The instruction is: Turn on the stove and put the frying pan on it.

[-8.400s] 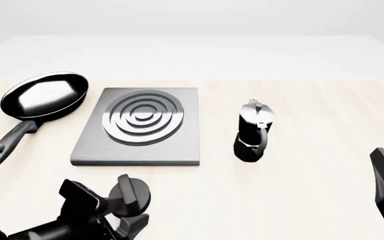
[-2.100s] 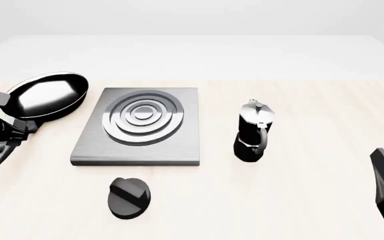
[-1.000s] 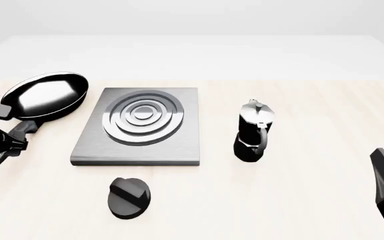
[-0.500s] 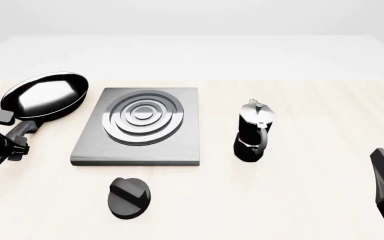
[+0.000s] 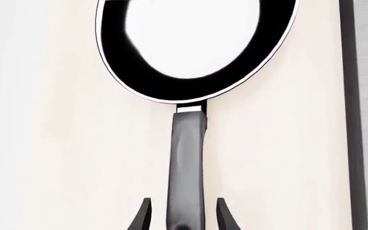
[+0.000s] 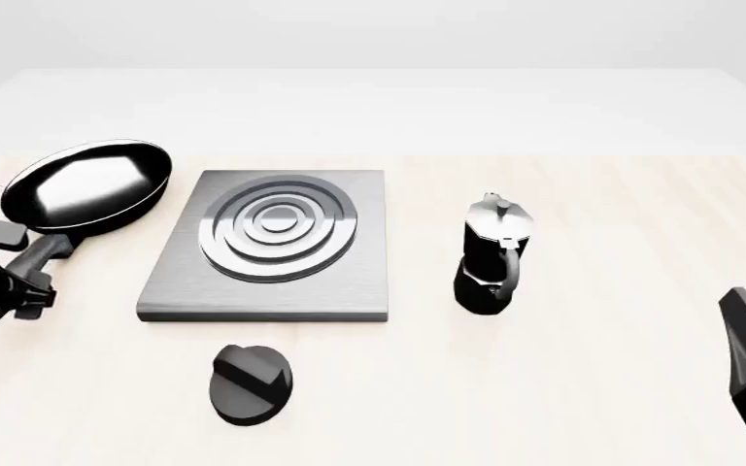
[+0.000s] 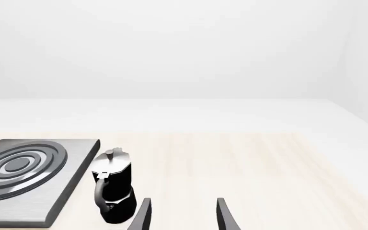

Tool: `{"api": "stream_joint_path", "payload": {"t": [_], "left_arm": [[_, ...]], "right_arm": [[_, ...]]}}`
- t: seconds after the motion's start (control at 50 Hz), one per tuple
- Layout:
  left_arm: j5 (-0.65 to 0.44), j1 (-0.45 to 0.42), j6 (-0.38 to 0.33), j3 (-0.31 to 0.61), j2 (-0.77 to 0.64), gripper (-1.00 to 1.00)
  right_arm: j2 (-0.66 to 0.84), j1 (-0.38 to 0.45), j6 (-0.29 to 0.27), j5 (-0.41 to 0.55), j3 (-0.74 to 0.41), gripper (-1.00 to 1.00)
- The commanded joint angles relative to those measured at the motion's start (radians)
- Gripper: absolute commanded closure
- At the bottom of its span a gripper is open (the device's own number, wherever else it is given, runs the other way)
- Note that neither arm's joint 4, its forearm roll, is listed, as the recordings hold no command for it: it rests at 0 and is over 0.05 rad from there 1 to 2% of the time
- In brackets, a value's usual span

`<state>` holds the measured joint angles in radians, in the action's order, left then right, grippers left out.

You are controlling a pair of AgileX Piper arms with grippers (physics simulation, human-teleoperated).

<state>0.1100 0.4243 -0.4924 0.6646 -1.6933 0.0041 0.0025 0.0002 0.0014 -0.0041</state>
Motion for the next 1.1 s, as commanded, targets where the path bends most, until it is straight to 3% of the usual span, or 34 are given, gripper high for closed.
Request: {"api": "stream_joint_path", "payload": {"t": [0.02, 0.34, 0.4, 0.42, 0.74, 1.1], "left_arm": [[0.015, -0.002, -0.003, -0.001, -0.025, -1.00], [0.015, 0.002, -0.003, 0.007, -0.043, -1.00], [0.012, -0.030, 0.021, -0.011, -0.036, -1.00], [0.017, -0.021, 0.018, -0.009, -0.039, 1.00], [0.024, -0.031, 0.045, -0.013, -0.035, 1.00], [-0.066, -0.043, 0.035, 0.037, 0.094, 1.00]], "right_arm": [[0.000, 0.000, 0.000, 0.000, 0.000, -1.00], [0.000, 0.000, 0.000, 0.000, 0.000, -1.00], [0.000, 0.000, 0.000, 0.000, 0.000, -1.00], [0.000, 0.000, 0.000, 0.000, 0.000, -1.00], [0.000, 0.000, 0.000, 0.000, 0.000, -1.00], [0.000, 0.000, 0.000, 0.000, 0.000, -1.00]]}}
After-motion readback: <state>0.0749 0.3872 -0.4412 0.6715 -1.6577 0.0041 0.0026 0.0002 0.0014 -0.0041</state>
